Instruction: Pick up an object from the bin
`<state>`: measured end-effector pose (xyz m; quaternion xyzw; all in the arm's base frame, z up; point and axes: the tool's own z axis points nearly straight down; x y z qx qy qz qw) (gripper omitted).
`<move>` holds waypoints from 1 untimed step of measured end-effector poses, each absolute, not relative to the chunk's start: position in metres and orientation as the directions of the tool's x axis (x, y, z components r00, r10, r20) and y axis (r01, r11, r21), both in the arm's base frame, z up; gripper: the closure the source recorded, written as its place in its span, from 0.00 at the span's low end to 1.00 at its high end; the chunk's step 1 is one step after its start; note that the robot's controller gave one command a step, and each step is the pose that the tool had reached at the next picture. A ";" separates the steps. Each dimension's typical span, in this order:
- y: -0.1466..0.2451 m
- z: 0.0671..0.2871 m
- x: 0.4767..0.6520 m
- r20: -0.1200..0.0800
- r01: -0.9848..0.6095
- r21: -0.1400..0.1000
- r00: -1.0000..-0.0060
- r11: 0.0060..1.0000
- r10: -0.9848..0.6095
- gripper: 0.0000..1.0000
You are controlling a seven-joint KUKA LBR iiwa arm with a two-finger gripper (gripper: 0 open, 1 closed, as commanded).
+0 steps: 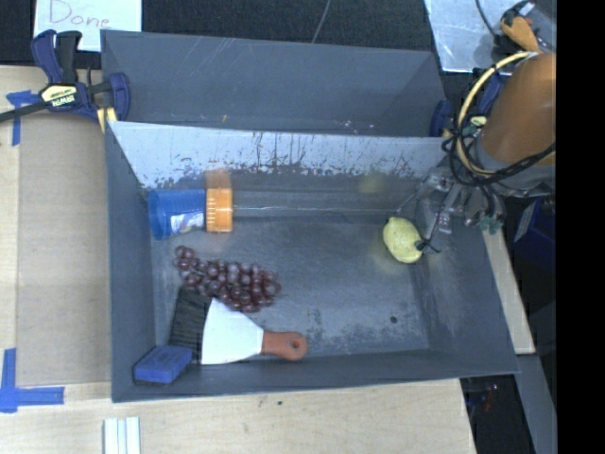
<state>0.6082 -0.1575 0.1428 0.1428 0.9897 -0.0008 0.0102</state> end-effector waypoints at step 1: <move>-0.156 0.077 0.593 -0.004 0.157 0.000 -0.988 0.988 0.157 0.00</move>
Offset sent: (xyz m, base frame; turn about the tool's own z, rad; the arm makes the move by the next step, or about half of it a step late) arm -0.0024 -0.0012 -0.0728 -0.0489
